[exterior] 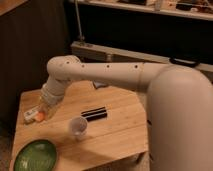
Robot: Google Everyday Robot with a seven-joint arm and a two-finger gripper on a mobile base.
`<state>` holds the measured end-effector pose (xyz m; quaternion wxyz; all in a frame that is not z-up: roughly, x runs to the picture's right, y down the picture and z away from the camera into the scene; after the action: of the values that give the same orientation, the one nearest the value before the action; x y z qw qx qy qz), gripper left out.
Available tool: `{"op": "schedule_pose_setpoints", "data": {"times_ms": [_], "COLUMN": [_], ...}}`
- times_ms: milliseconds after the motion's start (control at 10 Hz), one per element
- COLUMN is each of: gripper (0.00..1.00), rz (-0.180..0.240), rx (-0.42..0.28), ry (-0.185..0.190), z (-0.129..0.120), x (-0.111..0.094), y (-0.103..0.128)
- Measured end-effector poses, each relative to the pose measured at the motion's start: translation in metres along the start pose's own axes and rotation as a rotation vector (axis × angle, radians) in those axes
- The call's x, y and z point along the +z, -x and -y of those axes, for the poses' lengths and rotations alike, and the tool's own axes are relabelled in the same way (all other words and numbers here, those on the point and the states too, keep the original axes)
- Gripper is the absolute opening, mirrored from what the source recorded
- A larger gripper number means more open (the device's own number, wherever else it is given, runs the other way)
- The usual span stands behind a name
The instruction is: Place the pepper in the ceramic bowl
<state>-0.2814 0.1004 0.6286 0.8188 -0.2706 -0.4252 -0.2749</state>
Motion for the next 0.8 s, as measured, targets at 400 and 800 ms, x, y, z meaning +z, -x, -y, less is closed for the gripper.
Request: {"op": "schedule_pose_setpoints", "data": {"times_ms": [400, 800], "gripper": [0.06, 0.06], "rz": [0.012, 0.019], "rx": [-0.007, -0.03], "ry": [-0.001, 0.005], "z": [-0.0072, -0.0049], "x": [0.0016, 0.0074], "y": [0.0136, 0.0141]}}
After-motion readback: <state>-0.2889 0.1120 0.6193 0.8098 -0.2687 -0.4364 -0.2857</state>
